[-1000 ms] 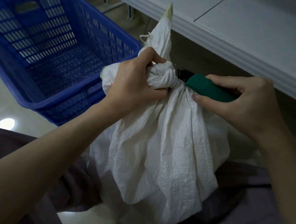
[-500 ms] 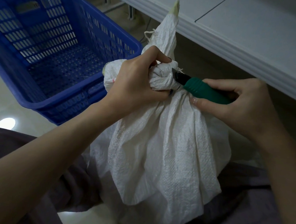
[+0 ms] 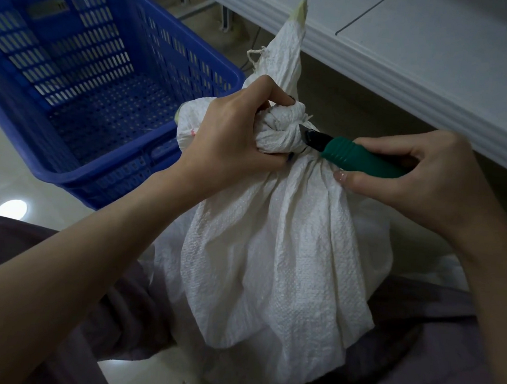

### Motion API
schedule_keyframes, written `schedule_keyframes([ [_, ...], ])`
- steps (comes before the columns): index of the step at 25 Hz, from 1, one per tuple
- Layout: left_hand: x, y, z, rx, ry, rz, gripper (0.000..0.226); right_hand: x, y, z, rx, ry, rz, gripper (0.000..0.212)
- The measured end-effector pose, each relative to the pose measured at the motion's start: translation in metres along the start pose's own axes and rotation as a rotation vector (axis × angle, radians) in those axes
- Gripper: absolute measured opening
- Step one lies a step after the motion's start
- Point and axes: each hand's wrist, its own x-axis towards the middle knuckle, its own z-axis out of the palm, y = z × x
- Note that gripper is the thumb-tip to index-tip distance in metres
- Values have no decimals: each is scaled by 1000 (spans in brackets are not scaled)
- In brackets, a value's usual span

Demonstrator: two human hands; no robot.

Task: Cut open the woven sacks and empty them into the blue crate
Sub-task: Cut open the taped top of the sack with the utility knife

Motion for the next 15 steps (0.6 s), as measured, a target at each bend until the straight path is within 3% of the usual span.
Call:
schedule_keyframes([
  [15,-2,-4,3,52,-5,11,45,0,8,15,-23,45,-45,51],
])
